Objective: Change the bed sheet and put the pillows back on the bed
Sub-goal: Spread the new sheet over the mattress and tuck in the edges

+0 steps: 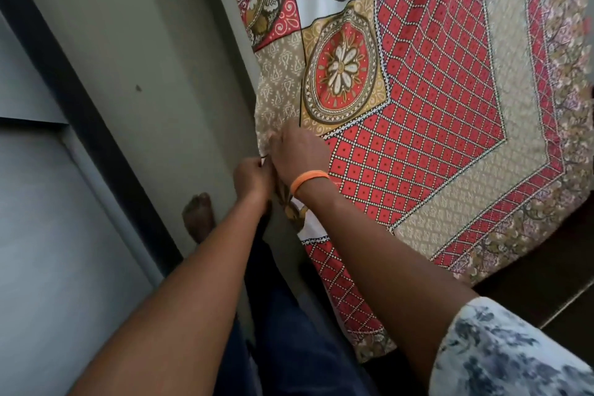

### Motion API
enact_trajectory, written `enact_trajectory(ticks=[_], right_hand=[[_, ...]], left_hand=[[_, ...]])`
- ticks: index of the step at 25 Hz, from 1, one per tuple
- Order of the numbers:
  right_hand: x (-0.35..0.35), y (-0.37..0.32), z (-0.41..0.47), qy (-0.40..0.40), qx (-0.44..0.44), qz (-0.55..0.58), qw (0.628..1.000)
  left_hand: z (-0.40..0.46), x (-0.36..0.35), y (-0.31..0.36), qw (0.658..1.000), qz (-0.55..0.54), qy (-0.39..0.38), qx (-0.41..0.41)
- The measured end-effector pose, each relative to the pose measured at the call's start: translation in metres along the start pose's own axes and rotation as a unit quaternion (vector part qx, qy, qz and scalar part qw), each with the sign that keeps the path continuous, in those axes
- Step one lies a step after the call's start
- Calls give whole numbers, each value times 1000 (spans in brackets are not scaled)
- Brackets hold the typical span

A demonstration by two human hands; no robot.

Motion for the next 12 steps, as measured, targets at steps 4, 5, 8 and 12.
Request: enact_trajectory(ticks=[4,5,8,12], right_hand=[[-14,-12,6,-84,32,35,995],[-8,-13,7,-91,49,56,993],[38,-7,9,-3,96,148,984],[93,7,49,50,70,229,970]], left_hand=[[21,-19,-1,982,-175,-25,60],[23,-21,2,971,-230,-37,58],[29,-7,31,965,-260,-27,36],[44,26,101,962,-273,19,15]])
Point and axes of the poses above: each hand's wrist, its own z-axis towards the middle knuckle, its own x-axis out of the back of the hand, y = z × x, the point moved 9 cm from there along z, towards the middle knuckle, and after that the axes turned 9 degrees about -y, right-handed, at the moved point
